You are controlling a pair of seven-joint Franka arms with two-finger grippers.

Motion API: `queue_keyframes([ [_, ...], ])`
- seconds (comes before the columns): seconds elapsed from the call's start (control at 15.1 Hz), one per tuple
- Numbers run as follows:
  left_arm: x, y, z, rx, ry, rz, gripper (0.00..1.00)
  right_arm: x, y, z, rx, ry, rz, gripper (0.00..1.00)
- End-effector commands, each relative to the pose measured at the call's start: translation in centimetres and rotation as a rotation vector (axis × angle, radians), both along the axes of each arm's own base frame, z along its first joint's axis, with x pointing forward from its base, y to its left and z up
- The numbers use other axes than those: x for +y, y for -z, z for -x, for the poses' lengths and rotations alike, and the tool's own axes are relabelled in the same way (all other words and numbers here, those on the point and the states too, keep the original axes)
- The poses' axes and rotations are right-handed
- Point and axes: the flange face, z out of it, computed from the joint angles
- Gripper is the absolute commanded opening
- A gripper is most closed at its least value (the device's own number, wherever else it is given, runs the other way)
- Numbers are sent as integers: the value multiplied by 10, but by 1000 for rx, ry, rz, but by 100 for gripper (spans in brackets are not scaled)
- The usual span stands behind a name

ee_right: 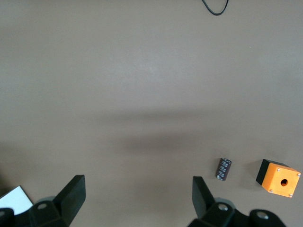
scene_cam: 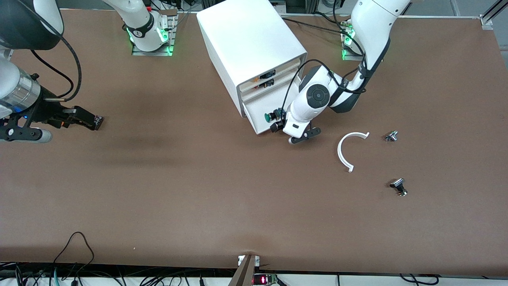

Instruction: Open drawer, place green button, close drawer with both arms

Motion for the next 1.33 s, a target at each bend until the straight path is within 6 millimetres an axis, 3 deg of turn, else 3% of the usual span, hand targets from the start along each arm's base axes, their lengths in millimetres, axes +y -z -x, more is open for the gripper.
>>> queue_keyframes([
  [0.0,-15,1,14,39,-11,26,99,-8,-9,10,-6,-11,8,100],
  [0.66,-56,-2,51,114,-25,76,99,-12,-14,12,-13,-10,7,100],
  [0.93,-65,-4,65,166,-20,55,99,-12,-15,11,-16,-10,7,100],
  [1.26,-70,-2,74,188,-1,44,99,-15,-33,13,-49,-16,18,100],
])
